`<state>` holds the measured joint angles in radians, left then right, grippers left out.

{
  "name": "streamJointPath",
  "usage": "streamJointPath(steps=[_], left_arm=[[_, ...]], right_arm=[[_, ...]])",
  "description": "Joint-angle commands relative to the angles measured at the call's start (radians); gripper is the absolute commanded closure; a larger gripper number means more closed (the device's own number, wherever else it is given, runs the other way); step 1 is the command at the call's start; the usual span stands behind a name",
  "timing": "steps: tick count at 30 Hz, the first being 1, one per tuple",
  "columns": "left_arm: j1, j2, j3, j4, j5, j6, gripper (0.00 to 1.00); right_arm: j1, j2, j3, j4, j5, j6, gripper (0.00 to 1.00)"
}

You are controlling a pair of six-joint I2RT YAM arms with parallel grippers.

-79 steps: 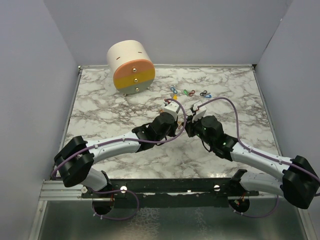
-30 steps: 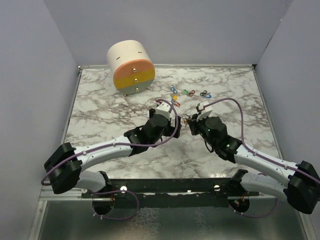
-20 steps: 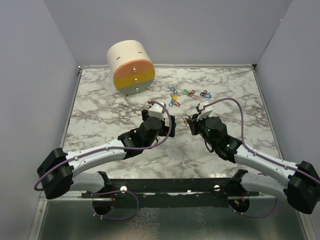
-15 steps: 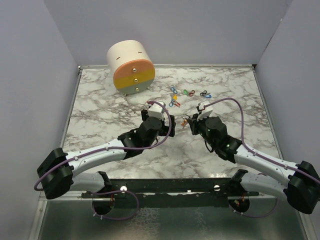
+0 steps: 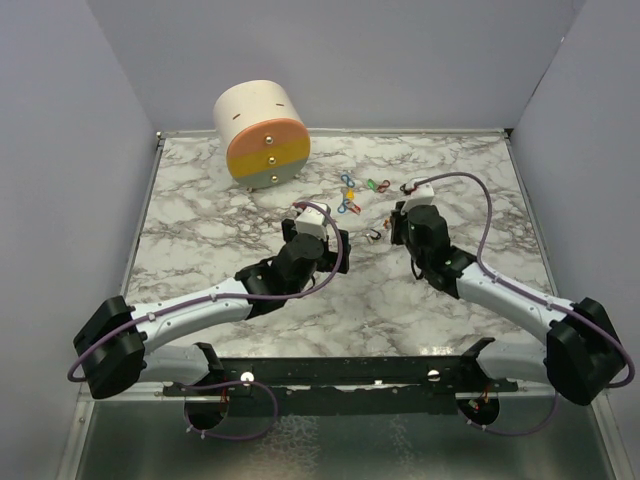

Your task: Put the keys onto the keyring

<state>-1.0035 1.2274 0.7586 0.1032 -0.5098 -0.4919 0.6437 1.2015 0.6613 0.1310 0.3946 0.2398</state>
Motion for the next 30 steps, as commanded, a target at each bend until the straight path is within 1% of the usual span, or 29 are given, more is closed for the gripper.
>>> streamJointPath(steps=[1, 5, 10, 19, 30], left_arm=[[-0.001, -0.042, -0.011, 0.022, -0.025, 0.001, 0.01], [-0.001, -0.048, -0.016, 0.021, -0.026, 0.001, 0.01], [-0.001, -0.041, -0.016, 0.026, -0.028, 0.007, 0.01], [0.0, -0.018, -0.008, 0.032, -0.024, 0.009, 0.01], [0.0, -0.005, -0.005, 0.041, -0.027, 0.016, 0.01]], right_arm=[[-0.068, 0.073, 0.081, 0.02, -0.04, 0.002, 0.99], [-0.127, 0.146, 0.136, 0.013, -0.066, 0.003, 0.99], [-0.183, 0.209, 0.164, 0.014, -0.093, 0.012, 0.99], [-0.3, 0.272, 0.191, -0.035, -0.141, 0.061, 0.99], [-0.314, 0.332, 0.214, -0.01, -0.206, 0.059, 0.99]])
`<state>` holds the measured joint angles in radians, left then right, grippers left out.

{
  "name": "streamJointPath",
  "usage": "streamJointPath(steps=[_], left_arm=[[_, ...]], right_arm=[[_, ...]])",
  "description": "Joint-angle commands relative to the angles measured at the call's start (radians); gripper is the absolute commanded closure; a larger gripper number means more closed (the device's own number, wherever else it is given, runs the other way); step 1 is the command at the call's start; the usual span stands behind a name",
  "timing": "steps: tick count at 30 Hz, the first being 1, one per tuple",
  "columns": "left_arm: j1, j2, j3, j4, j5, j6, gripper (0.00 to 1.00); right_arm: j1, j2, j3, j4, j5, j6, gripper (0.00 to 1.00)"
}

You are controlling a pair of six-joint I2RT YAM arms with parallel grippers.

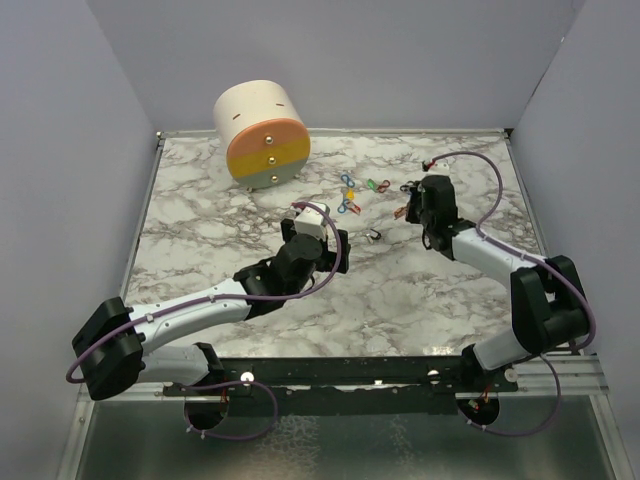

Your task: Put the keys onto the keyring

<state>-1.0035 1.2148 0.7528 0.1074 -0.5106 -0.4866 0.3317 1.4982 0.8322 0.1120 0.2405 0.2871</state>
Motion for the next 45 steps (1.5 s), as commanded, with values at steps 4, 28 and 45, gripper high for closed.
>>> streamJointPath(steps=[4, 28, 45], left_arm=[[0.002, 0.008, -0.002, 0.041, -0.028, 0.015, 0.01], [0.012, 0.005, -0.021, 0.051, -0.032, 0.023, 0.01], [0.016, -0.01, -0.029, 0.05, -0.03, 0.017, 0.01]], right_arm=[[-0.002, 0.074, 0.066, 0.032, -0.091, 0.01, 0.99], [-0.001, 0.25, 0.196, 0.059, -0.196, 0.002, 0.99], [-0.078, 0.199, 0.171, -0.069, 0.03, 0.136, 0.99]])
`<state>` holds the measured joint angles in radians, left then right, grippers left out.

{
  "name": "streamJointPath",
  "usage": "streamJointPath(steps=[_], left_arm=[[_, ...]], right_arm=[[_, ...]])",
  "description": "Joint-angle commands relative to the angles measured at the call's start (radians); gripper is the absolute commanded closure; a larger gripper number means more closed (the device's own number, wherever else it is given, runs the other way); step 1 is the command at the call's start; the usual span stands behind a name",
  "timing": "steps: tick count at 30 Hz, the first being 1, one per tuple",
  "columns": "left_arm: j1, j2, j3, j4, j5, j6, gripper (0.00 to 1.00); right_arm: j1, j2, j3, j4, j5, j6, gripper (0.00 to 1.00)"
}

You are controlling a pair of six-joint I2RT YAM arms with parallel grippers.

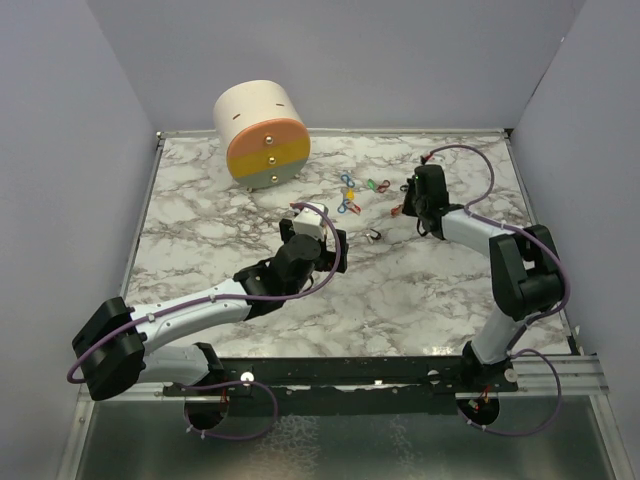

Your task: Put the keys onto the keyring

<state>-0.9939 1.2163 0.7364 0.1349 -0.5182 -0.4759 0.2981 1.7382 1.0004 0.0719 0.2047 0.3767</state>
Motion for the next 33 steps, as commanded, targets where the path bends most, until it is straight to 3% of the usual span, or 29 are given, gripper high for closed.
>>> streamJointPath(steps=[1, 6, 8, 10, 13, 20, 28, 33], left_arm=[[0.006, -0.011, -0.012, 0.022, -0.021, 0.007, 0.01], [0.006, 0.001, -0.009, 0.028, -0.014, 0.005, 0.01], [0.006, 0.007, -0.004, 0.026, -0.011, 0.005, 0.01], [0.006, 0.011, -0.002, 0.023, -0.011, 0.005, 0.01], [0.007, 0.011, 0.0, 0.024, -0.011, 0.006, 0.01], [0.007, 0.018, 0.003, 0.022, -0.016, 0.004, 0.01], [0.011, 0.04, 0.004, 0.014, -0.029, -0.007, 0.01], [0.016, 0.054, -0.002, 0.02, -0.024, -0.012, 0.01]], right_arm=[[-0.058, -0.046, -0.001, -0.032, 0.065, 0.049, 0.99], [-0.1, -0.065, -0.027, -0.03, 0.07, 0.064, 0.94], [-0.103, -0.076, -0.03, -0.032, 0.074, 0.067, 0.7], [-0.103, -0.09, -0.032, -0.03, 0.068, 0.066, 0.54], [-0.102, -0.128, -0.041, -0.027, 0.058, 0.052, 0.44], [-0.089, -0.236, -0.089, -0.009, -0.04, 0.0, 0.43], [0.084, -0.291, -0.151, -0.061, -0.059, -0.017, 0.43], [0.11, -0.316, -0.229, -0.021, -0.113, 0.015, 0.44]])
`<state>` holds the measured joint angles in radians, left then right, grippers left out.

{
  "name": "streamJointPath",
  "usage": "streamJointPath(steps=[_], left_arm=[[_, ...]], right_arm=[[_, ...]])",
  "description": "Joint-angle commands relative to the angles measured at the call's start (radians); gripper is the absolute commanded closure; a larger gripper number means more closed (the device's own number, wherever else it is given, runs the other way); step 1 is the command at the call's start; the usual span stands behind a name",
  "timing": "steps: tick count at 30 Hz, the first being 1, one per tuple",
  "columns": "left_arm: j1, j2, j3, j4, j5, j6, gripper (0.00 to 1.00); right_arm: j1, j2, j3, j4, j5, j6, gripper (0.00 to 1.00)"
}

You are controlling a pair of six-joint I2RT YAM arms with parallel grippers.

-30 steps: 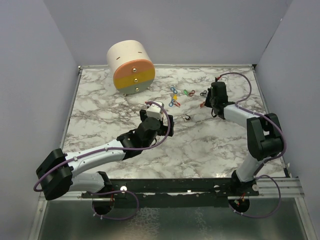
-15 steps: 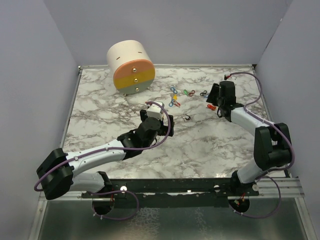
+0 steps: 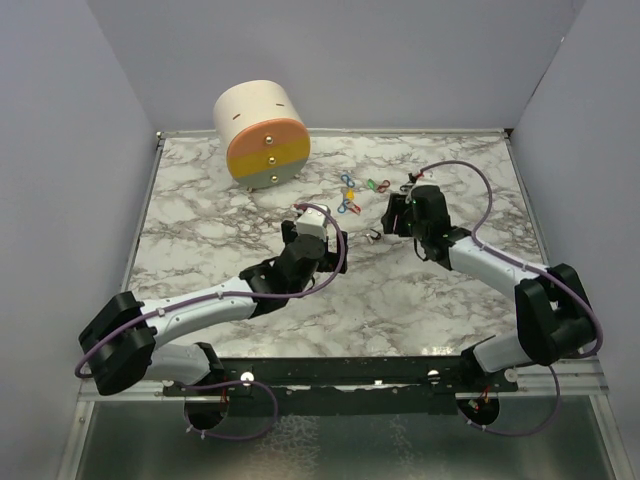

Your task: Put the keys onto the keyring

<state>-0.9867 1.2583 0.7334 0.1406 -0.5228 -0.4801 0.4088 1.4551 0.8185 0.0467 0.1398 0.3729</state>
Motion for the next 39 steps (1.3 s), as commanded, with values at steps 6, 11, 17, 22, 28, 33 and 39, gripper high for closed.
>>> streamJointPath(steps=[6, 11, 17, 22, 28, 33, 39], left_arm=[[0.02, 0.022, -0.004, 0.02, -0.017, -0.008, 0.01], [0.029, 0.035, -0.01, 0.029, -0.011, -0.011, 0.01], [0.044, 0.049, -0.017, 0.04, 0.002, -0.019, 0.01], [0.057, 0.052, -0.025, 0.044, 0.015, -0.024, 0.01], [0.071, 0.05, -0.037, 0.049, 0.026, -0.025, 0.01], [0.081, 0.054, -0.041, 0.057, 0.04, -0.026, 0.01], [0.088, 0.058, -0.043, 0.059, 0.048, -0.025, 0.01]], right_arm=[[-0.001, -0.056, -0.062, -0.006, -0.046, 0.012, 0.44], [-0.001, -0.031, -0.065, -0.003, -0.075, 0.03, 0.46], [-0.001, -0.005, -0.1, 0.064, -0.136, 0.078, 0.47], [-0.001, 0.063, -0.12, 0.118, -0.185, 0.119, 0.48], [-0.001, 0.124, -0.119, 0.161, -0.198, 0.138, 0.5], [-0.003, 0.16, -0.123, 0.19, -0.201, 0.159, 0.51], [-0.011, 0.198, -0.131, 0.235, -0.21, 0.18, 0.53]])
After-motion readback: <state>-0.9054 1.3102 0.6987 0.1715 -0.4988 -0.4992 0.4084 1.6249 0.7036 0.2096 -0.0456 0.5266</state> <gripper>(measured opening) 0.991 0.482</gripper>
